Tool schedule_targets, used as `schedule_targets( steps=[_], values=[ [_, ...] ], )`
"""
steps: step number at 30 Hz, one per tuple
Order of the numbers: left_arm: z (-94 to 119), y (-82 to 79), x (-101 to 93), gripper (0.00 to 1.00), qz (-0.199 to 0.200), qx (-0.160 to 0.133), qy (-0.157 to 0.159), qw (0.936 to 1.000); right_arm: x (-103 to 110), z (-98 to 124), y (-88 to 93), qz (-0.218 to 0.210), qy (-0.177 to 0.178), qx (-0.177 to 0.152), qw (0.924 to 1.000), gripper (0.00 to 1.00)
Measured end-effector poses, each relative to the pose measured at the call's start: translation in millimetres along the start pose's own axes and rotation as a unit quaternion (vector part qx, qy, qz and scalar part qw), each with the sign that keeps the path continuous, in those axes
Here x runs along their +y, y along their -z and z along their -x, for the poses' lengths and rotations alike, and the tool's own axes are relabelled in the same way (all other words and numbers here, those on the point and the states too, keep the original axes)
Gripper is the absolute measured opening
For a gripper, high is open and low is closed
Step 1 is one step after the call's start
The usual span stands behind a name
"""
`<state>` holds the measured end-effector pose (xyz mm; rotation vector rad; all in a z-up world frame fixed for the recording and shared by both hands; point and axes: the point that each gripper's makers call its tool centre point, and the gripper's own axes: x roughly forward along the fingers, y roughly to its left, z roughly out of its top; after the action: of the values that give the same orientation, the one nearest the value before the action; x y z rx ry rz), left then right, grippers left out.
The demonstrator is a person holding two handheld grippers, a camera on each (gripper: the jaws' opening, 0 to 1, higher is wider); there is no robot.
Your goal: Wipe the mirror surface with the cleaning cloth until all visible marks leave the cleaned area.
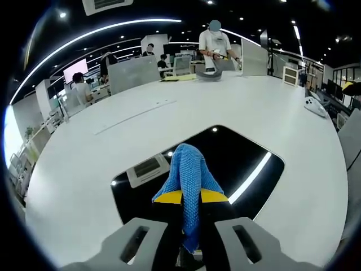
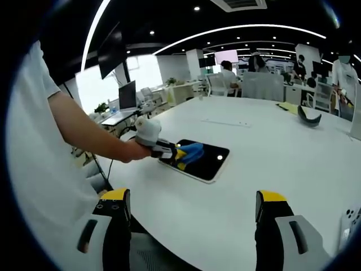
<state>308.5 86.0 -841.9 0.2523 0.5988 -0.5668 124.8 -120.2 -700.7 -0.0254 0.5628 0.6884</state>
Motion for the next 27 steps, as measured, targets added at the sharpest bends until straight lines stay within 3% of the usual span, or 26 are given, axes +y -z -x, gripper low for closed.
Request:
schedule_targets(
  steps=[27],
  values=[
    [-7,-4.0,12.7,0.07,-0.004,-0.004,0.005,1.0000,-4,-7,-1.9,0.000,-0.003,0.006,1.0000,0.91]
  ],
)
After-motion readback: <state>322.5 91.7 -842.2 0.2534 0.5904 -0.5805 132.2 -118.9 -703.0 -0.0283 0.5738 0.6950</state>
